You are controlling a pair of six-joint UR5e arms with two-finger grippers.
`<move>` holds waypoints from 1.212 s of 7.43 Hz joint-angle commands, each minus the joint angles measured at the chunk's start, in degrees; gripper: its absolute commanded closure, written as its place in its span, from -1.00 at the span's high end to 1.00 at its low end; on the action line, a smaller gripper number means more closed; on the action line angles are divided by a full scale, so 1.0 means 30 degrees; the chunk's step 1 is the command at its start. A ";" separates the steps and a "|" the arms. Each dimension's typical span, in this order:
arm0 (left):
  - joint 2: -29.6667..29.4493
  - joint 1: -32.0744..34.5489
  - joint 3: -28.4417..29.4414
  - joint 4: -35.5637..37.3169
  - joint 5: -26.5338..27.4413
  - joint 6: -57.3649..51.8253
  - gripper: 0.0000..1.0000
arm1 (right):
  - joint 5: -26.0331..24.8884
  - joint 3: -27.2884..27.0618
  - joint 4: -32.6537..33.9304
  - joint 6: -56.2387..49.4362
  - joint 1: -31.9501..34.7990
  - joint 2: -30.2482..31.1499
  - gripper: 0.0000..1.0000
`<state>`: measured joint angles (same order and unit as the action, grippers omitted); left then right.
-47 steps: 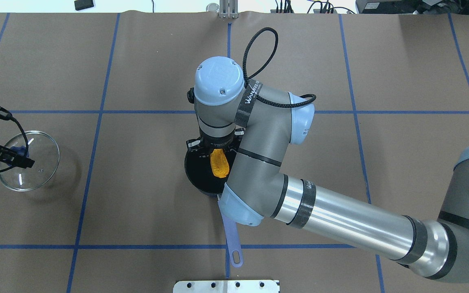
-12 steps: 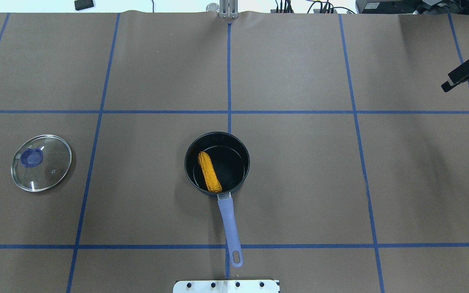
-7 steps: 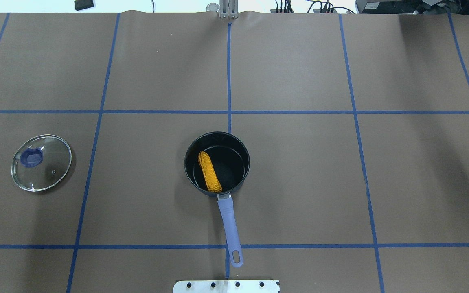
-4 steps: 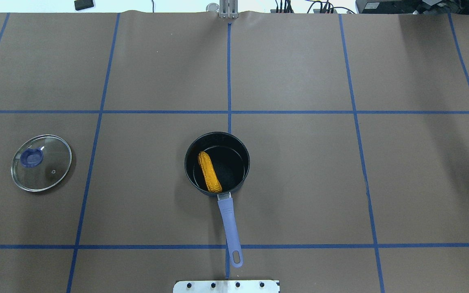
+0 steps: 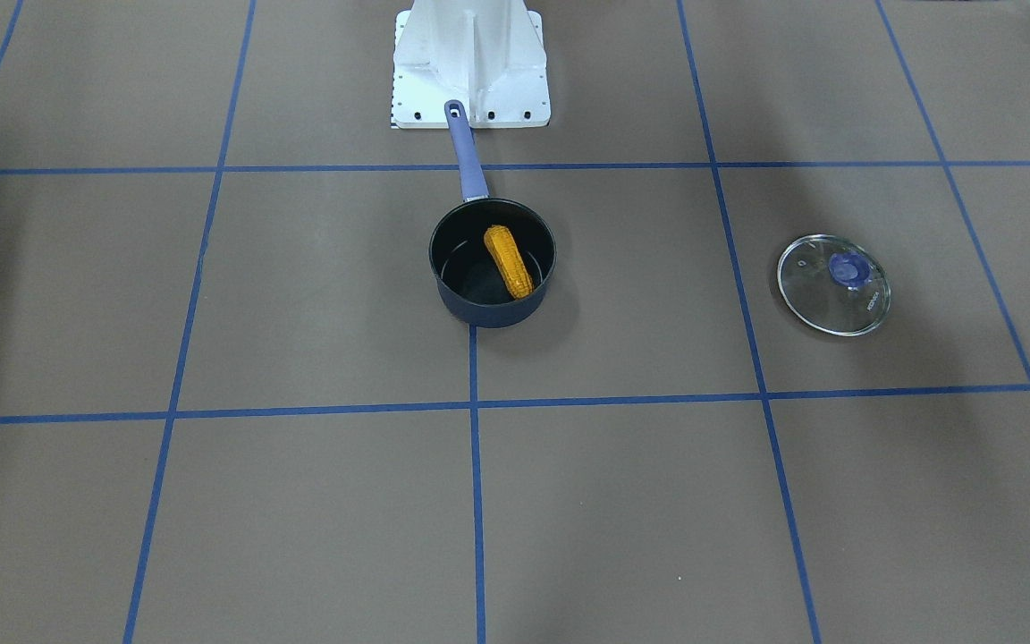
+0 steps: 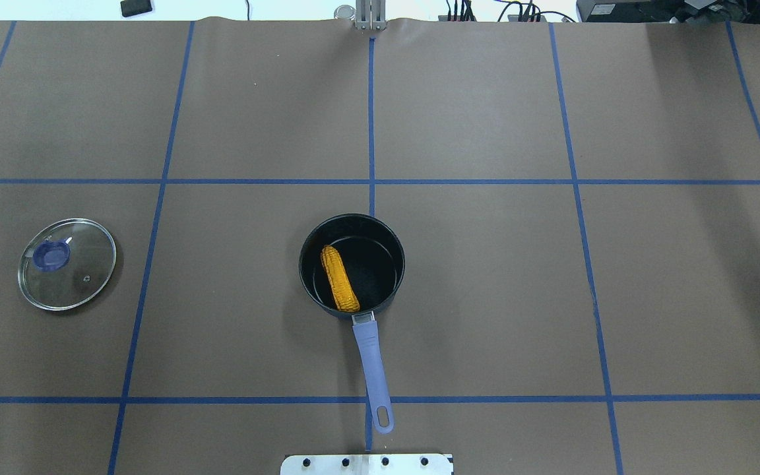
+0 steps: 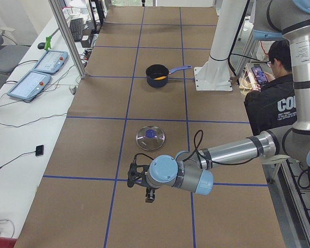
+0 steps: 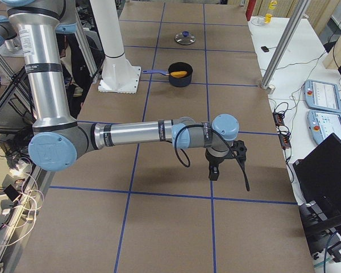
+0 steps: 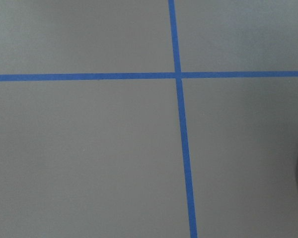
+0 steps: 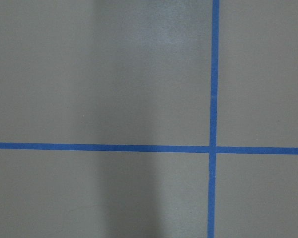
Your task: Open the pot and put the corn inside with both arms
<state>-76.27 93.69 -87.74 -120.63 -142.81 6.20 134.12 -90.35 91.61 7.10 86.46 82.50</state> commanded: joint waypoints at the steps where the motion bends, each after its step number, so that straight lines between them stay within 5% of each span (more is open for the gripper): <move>1: 0.0460 0.0233 0.0037 0.0044 0.0025 0.0071 1.00 | -0.0791 -0.0381 -0.0152 -0.0021 0.0007 0.0329 1.00; 9: 0.0636 0.1991 -0.4033 0.0220 0.0083 0.0248 1.00 | -0.0470 -0.0236 -0.0154 -0.0227 -0.0022 0.0508 1.00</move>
<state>-74.62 99.10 -99.21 -119.92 -142.59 7.00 132.56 -91.06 91.14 6.41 86.40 83.97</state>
